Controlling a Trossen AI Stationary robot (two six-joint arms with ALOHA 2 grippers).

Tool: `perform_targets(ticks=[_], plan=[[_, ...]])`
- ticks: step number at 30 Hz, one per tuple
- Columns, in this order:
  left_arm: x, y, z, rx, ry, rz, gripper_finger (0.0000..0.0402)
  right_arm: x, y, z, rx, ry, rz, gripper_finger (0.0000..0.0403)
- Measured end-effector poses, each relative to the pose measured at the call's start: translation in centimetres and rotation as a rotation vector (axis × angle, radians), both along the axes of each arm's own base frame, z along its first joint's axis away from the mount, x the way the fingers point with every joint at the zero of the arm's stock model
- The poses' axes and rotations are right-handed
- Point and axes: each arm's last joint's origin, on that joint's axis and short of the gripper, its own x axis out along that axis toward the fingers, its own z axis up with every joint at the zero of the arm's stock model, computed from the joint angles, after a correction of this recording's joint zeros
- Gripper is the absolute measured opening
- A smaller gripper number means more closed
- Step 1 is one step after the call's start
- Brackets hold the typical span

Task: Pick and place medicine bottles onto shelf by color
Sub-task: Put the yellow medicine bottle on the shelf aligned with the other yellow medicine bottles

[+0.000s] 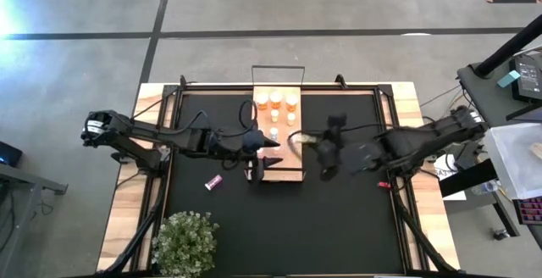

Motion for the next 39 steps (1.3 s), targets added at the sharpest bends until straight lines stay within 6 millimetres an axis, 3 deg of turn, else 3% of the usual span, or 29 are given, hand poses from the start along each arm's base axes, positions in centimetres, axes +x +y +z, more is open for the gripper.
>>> perform_targets(ticks=[7,12,18,23,39], plan=[[0.1,0.1,-0.7,0.263,-0.095,-0.05,0.0215,-2.1,-0.4,0.2,0.194,-0.158,0.133,0.0096],[-0.2,0.1,-1.8,0.424,-0.285,-0.052,0.0215,-3.0,-0.7,-0.5,0.222,-0.336,0.217,0.0096],[-1.8,0.3,-2.5,0.529,-0.56,0.01,0.0215,-3.8,-1.5,-2.6,0.236,-0.563,0.332,0.0096],[-2.9,0.2,-2.2,0.547,-0.741,-0.01,0.0215,-3.3,-2.7,-4.8,0.258,-0.669,0.395,0.0096],[-2.5,-0.1,-2.1,0.55,-0.766,-0.096,0.0215,1.0,-3.7,-8.0,0.301,-0.813,0.519,0.0096]])
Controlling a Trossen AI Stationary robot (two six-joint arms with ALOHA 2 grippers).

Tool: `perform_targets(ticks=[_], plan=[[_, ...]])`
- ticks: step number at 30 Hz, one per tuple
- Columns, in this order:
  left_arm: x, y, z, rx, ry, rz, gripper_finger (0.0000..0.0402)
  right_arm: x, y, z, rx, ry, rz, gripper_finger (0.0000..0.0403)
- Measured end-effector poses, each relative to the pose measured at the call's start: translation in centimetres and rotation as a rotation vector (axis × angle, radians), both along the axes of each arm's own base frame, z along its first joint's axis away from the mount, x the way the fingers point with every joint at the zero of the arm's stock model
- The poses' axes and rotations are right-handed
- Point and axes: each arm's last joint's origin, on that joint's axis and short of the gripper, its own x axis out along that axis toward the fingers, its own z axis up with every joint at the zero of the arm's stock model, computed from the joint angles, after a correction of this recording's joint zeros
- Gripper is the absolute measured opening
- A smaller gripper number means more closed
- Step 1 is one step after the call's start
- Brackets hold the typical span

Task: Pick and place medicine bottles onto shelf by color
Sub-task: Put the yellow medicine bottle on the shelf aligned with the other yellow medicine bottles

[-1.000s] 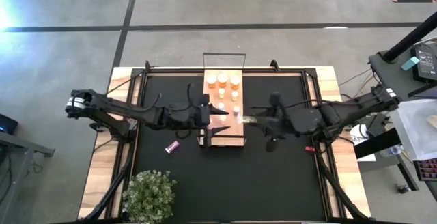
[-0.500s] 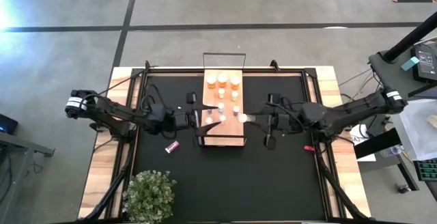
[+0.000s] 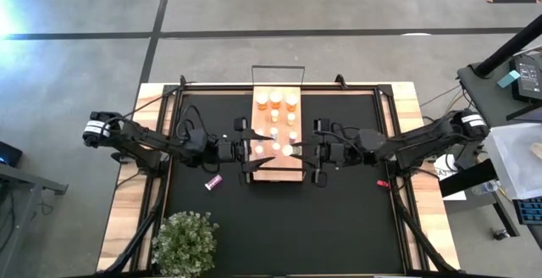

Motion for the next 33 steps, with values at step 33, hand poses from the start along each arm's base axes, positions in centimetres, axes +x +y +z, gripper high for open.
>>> perform_targets(ticks=[33], plan=[[3.0,-0.3,-0.1,-0.087,-0.055,-0.047,0.0196,2.5,0.2,-1.1,-0.019,-0.009,-0.012,0.0096]])
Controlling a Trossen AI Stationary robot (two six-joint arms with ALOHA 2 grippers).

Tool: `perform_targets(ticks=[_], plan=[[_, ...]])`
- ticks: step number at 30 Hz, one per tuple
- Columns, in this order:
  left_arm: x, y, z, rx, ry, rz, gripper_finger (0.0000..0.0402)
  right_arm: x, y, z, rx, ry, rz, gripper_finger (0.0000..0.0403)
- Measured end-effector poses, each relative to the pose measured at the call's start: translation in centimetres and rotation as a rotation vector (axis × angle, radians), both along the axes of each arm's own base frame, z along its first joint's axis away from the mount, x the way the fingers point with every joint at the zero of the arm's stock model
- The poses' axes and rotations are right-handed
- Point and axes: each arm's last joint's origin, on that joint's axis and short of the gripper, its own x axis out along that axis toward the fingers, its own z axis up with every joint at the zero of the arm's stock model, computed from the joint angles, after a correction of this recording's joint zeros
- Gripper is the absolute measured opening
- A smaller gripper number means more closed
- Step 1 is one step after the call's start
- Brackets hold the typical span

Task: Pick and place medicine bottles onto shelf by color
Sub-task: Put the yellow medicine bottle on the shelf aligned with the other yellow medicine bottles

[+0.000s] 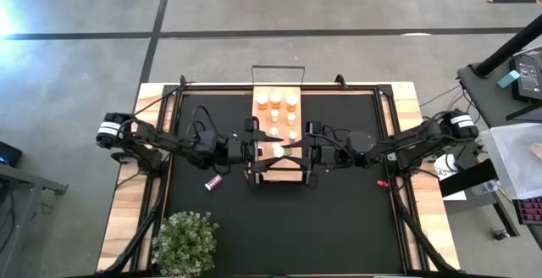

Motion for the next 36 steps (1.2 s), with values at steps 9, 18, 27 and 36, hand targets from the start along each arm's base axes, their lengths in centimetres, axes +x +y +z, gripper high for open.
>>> perform_targets(ticks=[9,18,27,36], plan=[[0.0,0.0,0.0,-0.006,0.006,-0.016,0.0121,0.0,0.0,0.0,-0.008,-0.001,-0.015,0.0096],[0.0,-0.1,0.0,0.0,0.006,-0.021,0.0091,0.0,0.0,0.0,-0.033,0.007,-0.023,0.0096],[-0.1,0.0,0.1,-0.004,-0.004,-0.022,0.0089,0.1,-0.3,-0.4,-0.015,0.056,-0.108,0.0124],[0.0,0.1,0.1,-0.003,0.001,-0.018,0.0088,-0.4,-0.6,1.0,0.001,0.315,-0.208,0.0185]])
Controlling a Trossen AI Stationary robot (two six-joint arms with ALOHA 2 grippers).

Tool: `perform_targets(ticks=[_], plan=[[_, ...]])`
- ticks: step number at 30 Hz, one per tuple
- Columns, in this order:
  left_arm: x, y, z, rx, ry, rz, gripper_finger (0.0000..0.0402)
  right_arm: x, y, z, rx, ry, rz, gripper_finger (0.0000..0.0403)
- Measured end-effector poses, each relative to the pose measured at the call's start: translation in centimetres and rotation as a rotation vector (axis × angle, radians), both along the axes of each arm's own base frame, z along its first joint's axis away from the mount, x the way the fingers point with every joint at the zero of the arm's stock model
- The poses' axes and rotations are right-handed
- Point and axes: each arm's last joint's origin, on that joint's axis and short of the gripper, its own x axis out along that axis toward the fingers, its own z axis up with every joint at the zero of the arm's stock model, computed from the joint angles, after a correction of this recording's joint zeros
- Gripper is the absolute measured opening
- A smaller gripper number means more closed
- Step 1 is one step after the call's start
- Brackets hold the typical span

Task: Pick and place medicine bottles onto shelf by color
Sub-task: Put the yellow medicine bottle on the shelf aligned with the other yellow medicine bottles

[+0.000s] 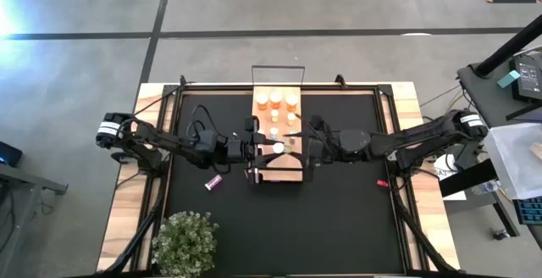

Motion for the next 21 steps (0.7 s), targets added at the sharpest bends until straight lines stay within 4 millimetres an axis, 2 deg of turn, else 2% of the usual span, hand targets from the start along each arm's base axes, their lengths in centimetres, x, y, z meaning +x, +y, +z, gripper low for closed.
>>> perform_targets(ticks=[7,12,15,21], plan=[[-0.3,1.4,0.0,-0.057,0.058,0.146,0.0088,-1.6,-0.8,2.4,0.033,0.26,-0.267,0.019],[-1.0,2.9,0.0,-0.103,0.192,0.303,0.0088,-2.7,-1.0,2.8,-0.001,0.307,-0.306,0.0187],[-1.7,4.0,0.2,-0.134,0.246,0.359,0.0088,-3.4,-1.3,2.0,-0.049,0.356,-0.313,0.0187],[-2.9,6.5,-0.4,-0.161,0.36,0.488,0.0088,-4.6,-2.6,0.0,-0.019,0.381,-0.371,0.0179]])
